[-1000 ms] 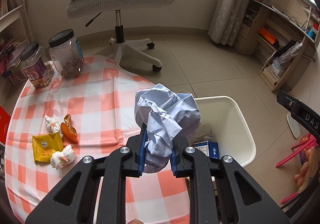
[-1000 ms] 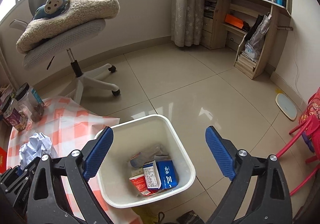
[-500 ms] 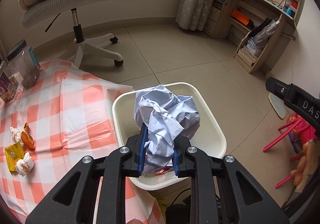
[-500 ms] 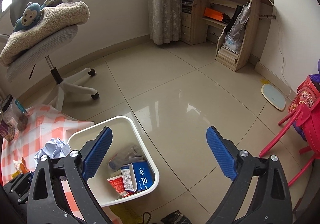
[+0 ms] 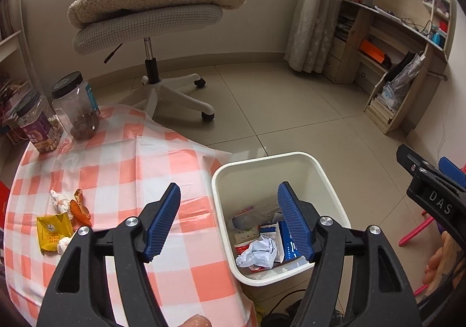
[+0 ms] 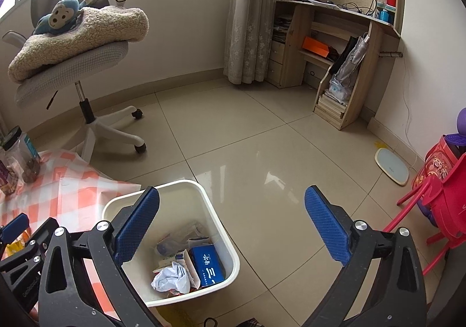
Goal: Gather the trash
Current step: 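Grasp the yellow snack packet with the left gripper while the right gripper grasps a white tissue wad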
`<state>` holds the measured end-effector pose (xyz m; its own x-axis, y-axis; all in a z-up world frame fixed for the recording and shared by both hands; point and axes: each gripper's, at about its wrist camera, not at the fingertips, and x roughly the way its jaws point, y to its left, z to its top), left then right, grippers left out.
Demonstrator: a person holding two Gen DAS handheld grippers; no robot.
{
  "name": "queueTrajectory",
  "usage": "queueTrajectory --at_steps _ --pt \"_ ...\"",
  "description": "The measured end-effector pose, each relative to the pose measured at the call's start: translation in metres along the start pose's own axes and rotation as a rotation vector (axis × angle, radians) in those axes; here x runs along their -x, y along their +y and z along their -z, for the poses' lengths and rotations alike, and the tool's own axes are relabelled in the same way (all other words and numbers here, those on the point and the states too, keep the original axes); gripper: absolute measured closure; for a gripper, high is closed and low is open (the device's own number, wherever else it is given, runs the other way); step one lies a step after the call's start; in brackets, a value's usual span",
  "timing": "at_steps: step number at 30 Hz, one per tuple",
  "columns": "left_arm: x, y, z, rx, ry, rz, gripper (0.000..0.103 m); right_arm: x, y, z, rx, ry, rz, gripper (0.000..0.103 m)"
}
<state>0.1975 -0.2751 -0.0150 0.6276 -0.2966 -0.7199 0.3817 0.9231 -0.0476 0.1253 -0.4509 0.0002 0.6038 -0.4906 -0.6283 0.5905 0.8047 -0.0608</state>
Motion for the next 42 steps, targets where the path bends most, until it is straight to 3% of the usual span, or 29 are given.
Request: queueTrajectory --at_steps 2,4,8,16,20,27,32,36,40,42 --pt "0.006 0.012 0.000 0.022 -0.031 -0.055 0.020 0.004 0.011 0.001 0.020 -0.011 -0.007 0.007" --pt "0.013 0.022 0.000 0.038 -0.059 -0.102 0.018 0.010 0.022 0.002 0.039 -0.023 -0.017 0.007" --pt "0.022 0.048 -0.001 0.075 -0.080 -0.173 0.017 0.020 0.048 0.005 0.078 -0.033 -0.050 0.007" --pt "0.028 0.094 0.005 0.122 -0.047 -0.251 0.017 0.028 0.100 0.012 0.159 -0.020 -0.100 0.007" --pt "0.026 0.123 0.010 0.154 -0.011 -0.290 0.017 0.032 0.127 0.016 0.190 -0.007 -0.138 0.007" --pt "0.000 0.189 0.025 0.213 0.140 -0.386 0.017 0.035 0.168 0.022 0.226 0.029 -0.204 0.007" --pt "-0.011 0.239 0.035 0.256 0.207 -0.435 0.017 0.038 0.199 0.025 0.243 0.052 -0.257 0.007" --pt "-0.030 0.275 0.042 0.264 0.282 -0.381 0.017 0.036 0.226 0.032 0.244 0.100 -0.317 0.007" --pt "-0.057 0.287 0.046 0.006 0.379 -0.284 0.017 0.032 0.244 0.041 0.233 0.175 -0.376 0.007" --pt "-0.062 0.300 0.048 -0.052 0.405 -0.232 0.017 0.028 0.249 0.043 0.219 0.215 -0.403 0.007"
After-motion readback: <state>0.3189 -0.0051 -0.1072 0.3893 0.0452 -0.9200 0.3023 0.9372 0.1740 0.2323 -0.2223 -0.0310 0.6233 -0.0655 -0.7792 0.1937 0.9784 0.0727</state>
